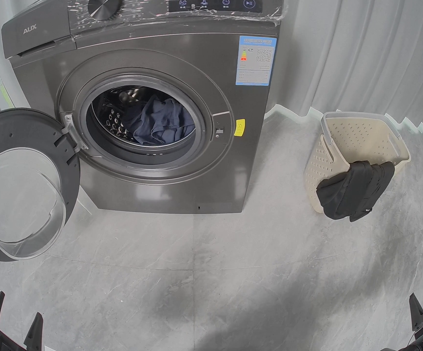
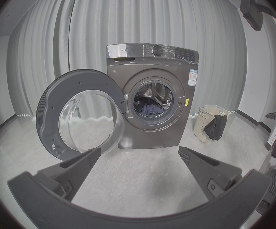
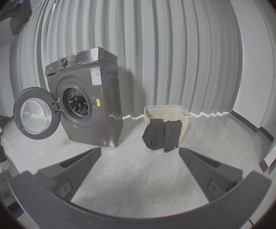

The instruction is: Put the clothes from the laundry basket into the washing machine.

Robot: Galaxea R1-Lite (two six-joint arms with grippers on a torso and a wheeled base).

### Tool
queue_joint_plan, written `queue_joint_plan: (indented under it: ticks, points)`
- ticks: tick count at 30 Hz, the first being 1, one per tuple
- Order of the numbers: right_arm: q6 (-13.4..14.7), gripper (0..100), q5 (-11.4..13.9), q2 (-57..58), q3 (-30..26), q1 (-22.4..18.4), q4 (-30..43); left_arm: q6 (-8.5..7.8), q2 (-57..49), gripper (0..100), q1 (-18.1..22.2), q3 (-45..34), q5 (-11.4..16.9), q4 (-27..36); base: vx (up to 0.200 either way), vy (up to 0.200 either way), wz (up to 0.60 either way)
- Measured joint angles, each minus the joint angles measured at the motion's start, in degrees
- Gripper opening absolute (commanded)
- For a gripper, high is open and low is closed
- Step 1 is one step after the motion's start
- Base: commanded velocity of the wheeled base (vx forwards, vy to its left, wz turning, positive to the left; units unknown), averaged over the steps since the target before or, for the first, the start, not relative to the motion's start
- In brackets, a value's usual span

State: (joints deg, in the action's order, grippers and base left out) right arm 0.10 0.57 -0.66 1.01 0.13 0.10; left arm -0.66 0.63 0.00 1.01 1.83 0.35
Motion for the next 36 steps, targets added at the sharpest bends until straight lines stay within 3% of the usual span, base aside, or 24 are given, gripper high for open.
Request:
queue_joint_plan:
  ticks: [36]
  points:
    - [0.0,100,0.0,-0.1,0.0,0.0,-0.1,0.12,0.1,100,0.0,0.0,-0.1,0.1,0.0,-0.2,0.0]
